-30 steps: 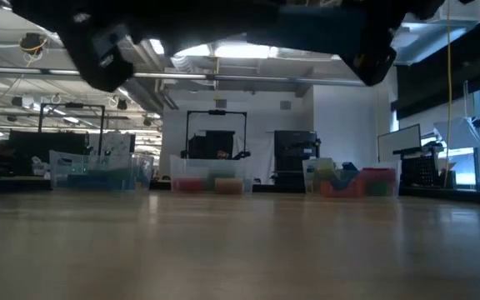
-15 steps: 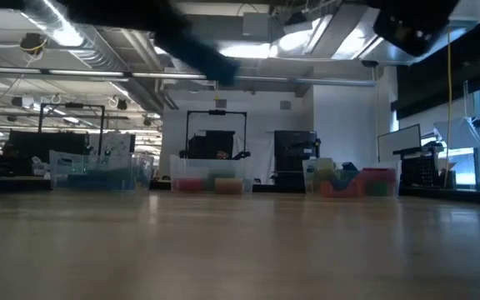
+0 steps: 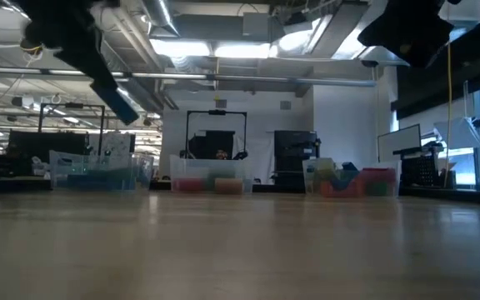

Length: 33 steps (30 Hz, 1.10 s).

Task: Sort blocks by size
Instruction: Put the blue rectangular block into the left transparent bin

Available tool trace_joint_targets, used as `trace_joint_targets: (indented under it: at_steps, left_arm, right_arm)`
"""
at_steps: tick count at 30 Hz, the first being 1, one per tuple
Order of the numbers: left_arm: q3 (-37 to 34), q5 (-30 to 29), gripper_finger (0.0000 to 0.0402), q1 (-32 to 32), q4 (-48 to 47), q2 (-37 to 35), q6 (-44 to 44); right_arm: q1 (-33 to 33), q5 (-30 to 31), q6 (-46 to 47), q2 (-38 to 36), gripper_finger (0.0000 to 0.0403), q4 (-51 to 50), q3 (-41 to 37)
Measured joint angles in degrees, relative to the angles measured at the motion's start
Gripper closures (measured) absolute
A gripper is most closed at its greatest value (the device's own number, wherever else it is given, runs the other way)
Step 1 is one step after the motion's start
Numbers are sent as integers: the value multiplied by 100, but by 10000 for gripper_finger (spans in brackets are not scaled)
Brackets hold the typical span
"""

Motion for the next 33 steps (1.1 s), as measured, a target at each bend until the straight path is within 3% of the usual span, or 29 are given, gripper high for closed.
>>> trace_joint_targets:
  at_steps: [5, 11, 16, 20, 26, 33]
  left_arm:
    - [-10, -640, 348, 865, -802, -37, -853]
    - [-245, -870, 343, 2386, -757, -36, -444]
    - [-624, -904, 346, 3803, 151, -36, 378]
    - [-878, -479, 333, 4636, 1208, -36, 1168]
    - [-999, -402, 323, 5369, 1618, -36, 1554]
    - [-1001, 84, 308, 5604, 1522, -36, 1699]
  right_arm:
    - [-2, 113, 0, 0, 139, -22, 0]
    - [-2, 116, 2, 2, 139, -37, 0]
    - [-2, 123, 2, 2, 139, -104, -2]
    - [-2, 130, 4, 4, 139, -173, -4]
    - [2, 200, 9, 4, 139, -175, -4]
    - [2, 172, 7, 4, 139, -294, -7]
